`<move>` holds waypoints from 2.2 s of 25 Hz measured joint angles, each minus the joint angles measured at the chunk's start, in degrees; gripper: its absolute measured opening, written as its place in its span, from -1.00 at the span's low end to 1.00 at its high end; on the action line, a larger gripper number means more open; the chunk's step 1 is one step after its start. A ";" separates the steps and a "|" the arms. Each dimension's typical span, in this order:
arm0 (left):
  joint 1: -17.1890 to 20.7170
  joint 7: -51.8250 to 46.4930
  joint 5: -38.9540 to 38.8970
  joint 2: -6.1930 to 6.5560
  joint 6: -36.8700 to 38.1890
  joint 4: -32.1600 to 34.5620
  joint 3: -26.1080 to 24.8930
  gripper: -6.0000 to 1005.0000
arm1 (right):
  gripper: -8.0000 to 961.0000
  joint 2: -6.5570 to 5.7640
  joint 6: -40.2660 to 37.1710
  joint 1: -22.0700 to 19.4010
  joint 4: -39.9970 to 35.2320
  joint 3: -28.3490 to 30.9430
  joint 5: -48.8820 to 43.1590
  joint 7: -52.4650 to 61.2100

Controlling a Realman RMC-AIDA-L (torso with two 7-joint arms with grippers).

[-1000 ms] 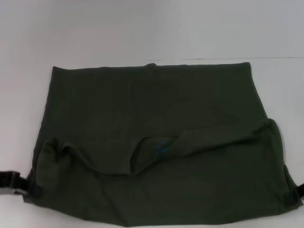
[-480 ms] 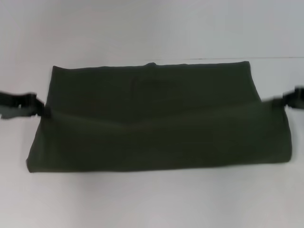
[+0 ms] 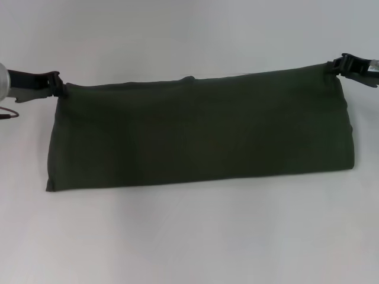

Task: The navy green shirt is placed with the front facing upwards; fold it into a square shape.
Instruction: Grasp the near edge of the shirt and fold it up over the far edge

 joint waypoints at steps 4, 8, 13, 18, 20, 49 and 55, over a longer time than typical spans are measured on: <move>-0.08 0.19 -0.31 -1.49 -6.17 -0.48 0.69 -0.89 | -0.88 0.97 8.06 0.71 2.21 -2.85 0.27 0.29; -0.54 0.26 -0.46 -2.04 -10.43 -1.21 0.68 -0.89 | -0.88 1.06 12.48 1.48 3.93 -3.10 0.20 0.28; -2.18 0.25 -0.41 -1.72 -12.45 -3.08 0.67 -0.89 | -0.88 1.18 14.77 2.38 4.12 -3.18 0.18 -0.15; -3.43 0.13 -0.08 -1.95 -14.20 -3.60 0.66 -0.89 | -0.88 1.15 17.75 3.80 6.03 -4.97 0.08 -0.21; -3.63 -0.07 -0.06 -1.89 -14.74 -4.02 0.67 -0.89 | -0.88 1.05 18.42 4.09 6.66 -5.36 0.08 -0.21; -3.32 -0.54 -0.66 -3.25 -20.99 -4.25 0.56 -0.82 | -0.86 -1.47 20.42 7.39 9.91 -8.87 -0.07 -0.30; -2.60 -0.57 -4.20 -4.48 -22.13 -3.09 0.32 -0.65 | -0.40 -4.38 15.46 6.97 10.07 -8.09 0.17 0.65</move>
